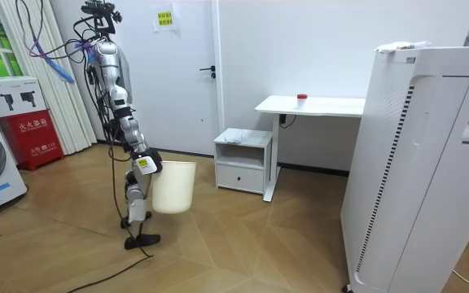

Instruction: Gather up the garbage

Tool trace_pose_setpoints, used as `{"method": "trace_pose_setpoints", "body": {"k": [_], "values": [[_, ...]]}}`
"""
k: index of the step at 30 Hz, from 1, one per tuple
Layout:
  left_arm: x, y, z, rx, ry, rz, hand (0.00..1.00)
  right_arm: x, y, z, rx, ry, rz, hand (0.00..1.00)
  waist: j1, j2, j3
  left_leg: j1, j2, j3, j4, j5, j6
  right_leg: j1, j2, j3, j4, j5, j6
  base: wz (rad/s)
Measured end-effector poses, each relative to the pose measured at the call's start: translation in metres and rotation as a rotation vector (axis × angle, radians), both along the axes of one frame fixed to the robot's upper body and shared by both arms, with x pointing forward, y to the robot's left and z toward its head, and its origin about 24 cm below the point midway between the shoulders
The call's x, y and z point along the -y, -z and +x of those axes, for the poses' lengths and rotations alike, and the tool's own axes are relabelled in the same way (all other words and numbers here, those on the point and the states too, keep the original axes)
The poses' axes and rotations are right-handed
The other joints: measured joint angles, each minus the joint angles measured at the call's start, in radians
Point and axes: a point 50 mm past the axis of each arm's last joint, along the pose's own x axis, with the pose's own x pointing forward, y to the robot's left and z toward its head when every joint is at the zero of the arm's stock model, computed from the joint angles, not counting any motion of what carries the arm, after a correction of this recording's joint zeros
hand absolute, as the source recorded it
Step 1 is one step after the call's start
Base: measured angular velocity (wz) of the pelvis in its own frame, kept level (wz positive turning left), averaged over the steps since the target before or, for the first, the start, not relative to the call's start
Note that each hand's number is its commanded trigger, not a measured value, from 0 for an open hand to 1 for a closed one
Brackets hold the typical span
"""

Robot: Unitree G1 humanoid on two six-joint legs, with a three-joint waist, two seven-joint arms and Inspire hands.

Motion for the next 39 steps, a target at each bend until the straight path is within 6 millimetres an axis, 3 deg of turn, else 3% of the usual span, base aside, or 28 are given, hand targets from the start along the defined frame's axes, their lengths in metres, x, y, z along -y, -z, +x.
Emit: {"method": "trace_pose_setpoints", "body": {"k": [21,23,26,28,29,30,31,33,34,35,36,37,38,39], "values": [[0.000,0.000,-0.003,-0.021,0.012,-0.001,0.00,-0.001,0.000,0.003,-0.015,-0.062,-0.018,1.00,0.010,0.000,-0.0001,-0.010,0.003,-0.013,0.012,0.000,0.000,0.001,0.000,-0.003,0.003,-0.001,0.000,0.01],[0.000,0.000,-0.002,-0.019,0.004,-0.001,0.00,-0.001,0.000,0.003,-0.013,-0.060,-0.016,1.00,0.008,-0.004,0.0028,-0.017,0.008,-0.017,0.029,-0.004,-0.002,0.000,0.000,-0.009,0.011,-0.005,-0.004,0.10],[0.000,0.001,0.000,-0.025,-0.001,-0.002,0.00,-0.001,0.000,0.004,-0.008,-0.056,-0.012,1.00,0.009,0.004,0.0066,-0.053,0.023,-0.025,0.122,-0.044,-0.011,-0.012,0.008,-0.025,0.063,-0.036,-0.012,0.09],[0.000,0.001,-0.003,-0.042,-0.005,-0.006,0.00,-0.001,0.000,0.004,-0.003,-0.055,-0.005,1.00,0.014,0.004,0.0056,-0.081,0.051,-0.024,0.224,-0.080,-0.027,-0.048,0.012,-0.023,0.158,-0.089,-0.026,-0.03],[0.000,0.001,-0.004,-0.045,-0.005,-0.008,0.00,-0.001,0.000,0.005,0.001,-0.054,-0.003,1.00,0.018,0.003,0.0059,-0.092,0.054,-0.023,0.253,-0.087,-0.033,-0.057,0.012,-0.023,0.183,-0.103,-0.030,-0.03],[-0.002,0.001,-0.005,-0.049,-0.005,-0.012,0.00,-0.002,0.000,0.005,0.006,-0.050,0.003,1.00,0.018,-0.002,0.0062,-0.120,0.059,-0.022,0.323,-0.095,-0.042,-0.071,0.010,-0.022,0.226,-0.142,-0.038,0.08],[-0.002,0.001,-0.005,-0.049,-0.005,-0.013,0.00,-0.002,0.000,0.005,0.009,-0.048,0.006,1.00,0.017,-0.005,0.0072,-0.136,0.063,-0.021,0.362,-0.095,-0.042,-0.073,0.008,-0.020,0.244,-0.164,-0.049,0.24],[-0.001,0.001,-0.007,-0.053,-0.005,-0.021,0.00,-0.001,0.000,0.003,0.004,-0.037,0.006,1.00,0.012,0.003,0.0043,-0.192,0.100,-0.011,0.515,-0.084,-0.041,-0.074,0.030,-0.001,0.291,-0.205,-0.069,0.22],[0.000,0.001,-0.013,-0.069,-0.010,-0.021,0.00,-0.002,0.000,0.003,0.006,-0.032,0.009,1.00,0.014,-0.002,0.0073,-0.236,0.109,-0.010,0.602,-0.049,-0.035,-0.067,0.032,0.011,0.313,-0.218,-0.089,0.04],[0.000,0.001,-0.016,-0.077,-0.013,-0.024,0.00,-0.002,0.000,0.004,0.010,-0.026,0.010,1.00,0.014,-0.005,0.0069,-0.260,0.106,-0.013,0.641,-0.032,-0.027,-0.056,0.033,0.027,0.321,-0.226,-0.097,0.22],[0.003,0.001,-0.021,-0.091,-0.013,-0.035,0.00,-0.001,0.000,0.000,0.011,0.004,0.012,1.00,0.007,-0.007,0.0050,-0.312,0.079,-0.011,0.638,-0.030,-0.018,-0.042,0.033,0.043,0.317,-0.236,-0.102,0.47],[0.005,0.002,-0.020,-0.100,0.007,-0.046,0.00,0.001,0.000,-0.006,0.000,0.040,0.012,1.00,0.003,-0.009,0.0044,-0.368,0.040,-0.006,0.572,-0.026,-0.015,-0.038,0.028,0.061,0.314,-0.248,-0.105,0.50],[0.006,0.002,-0.021,-0.104,0.013,-0.049,0.00,0.001,0.000,-0.009,-0.005,0.056,0.013,1.00,0.010,-0.010,0.0039,-0.392,0.023,0.002,0.515,-0.020,-0.016,-0.037,0.026,0.076,0.314,-0.253,-0.105,0.23],[0.007,0.002,-0.023,-0.110,0.013,-0.053,0.00,0.003,0.000,-0.009,-0.007,0.065,0.011,1.00,0.021,-0.016,0.0000,-0.431,-0.007,0.012,0.362,0.023,-0.032,-0.036,0.022,0.101,0.313,-0.260,-0.108,-0.12]]}}
